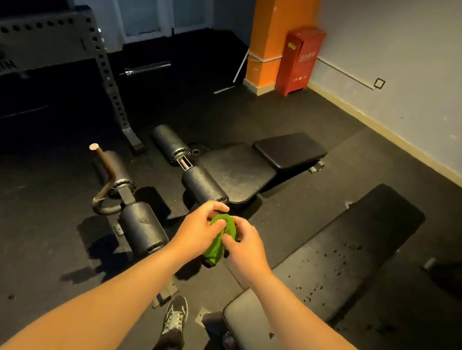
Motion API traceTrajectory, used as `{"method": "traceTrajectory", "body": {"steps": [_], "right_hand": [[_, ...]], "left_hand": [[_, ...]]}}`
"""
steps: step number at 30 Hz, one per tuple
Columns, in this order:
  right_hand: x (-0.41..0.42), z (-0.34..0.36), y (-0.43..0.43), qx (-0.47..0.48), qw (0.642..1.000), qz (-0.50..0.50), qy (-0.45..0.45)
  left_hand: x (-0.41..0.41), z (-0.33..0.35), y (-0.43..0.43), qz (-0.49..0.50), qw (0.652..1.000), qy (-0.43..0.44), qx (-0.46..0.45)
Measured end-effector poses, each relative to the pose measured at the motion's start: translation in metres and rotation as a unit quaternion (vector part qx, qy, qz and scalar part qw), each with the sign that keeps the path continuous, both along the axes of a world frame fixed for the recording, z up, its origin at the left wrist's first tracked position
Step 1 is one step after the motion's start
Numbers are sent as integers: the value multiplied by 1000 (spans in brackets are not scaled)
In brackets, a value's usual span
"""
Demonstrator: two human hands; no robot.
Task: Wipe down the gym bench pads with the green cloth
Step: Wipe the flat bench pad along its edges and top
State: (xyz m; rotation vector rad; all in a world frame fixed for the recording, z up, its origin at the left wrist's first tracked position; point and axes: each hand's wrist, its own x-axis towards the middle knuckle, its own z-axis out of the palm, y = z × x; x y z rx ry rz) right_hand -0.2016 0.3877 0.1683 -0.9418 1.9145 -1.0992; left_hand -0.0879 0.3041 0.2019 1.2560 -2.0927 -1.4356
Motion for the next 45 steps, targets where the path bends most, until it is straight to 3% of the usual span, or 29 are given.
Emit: {"method": "traceTrajectory", "body": {"steps": [5, 10, 20, 26, 33, 40, 45], "right_hand": [[-25, -9, -84, 32, 994, -101, 28], [-39, 5, -164, 38, 986, -155, 46], [-88, -3, -224, 75, 969, -200, 124], [-129, -3, -268, 89, 976, -167, 108], [-244, -29, -325, 58, 995, -87, 4], [-419, -41, -366, 43, 990, -135, -5], [-524, -42, -371, 50, 987, -144, -58]], "left_hand": [[-21, -15, -93, -70, 997, -11, 21], [-42, -28, -175, -133, 987, -83, -40], [-90, -42, -256, -43, 991, -123, 13], [-135, -54, -300, 14, 992, -52, 111], [-261, -55, -342, 44, 983, 20, 177], [-423, -73, -371, 13, 985, -71, 156], [-538, -121, -390, -54, 979, -69, 184]]}}
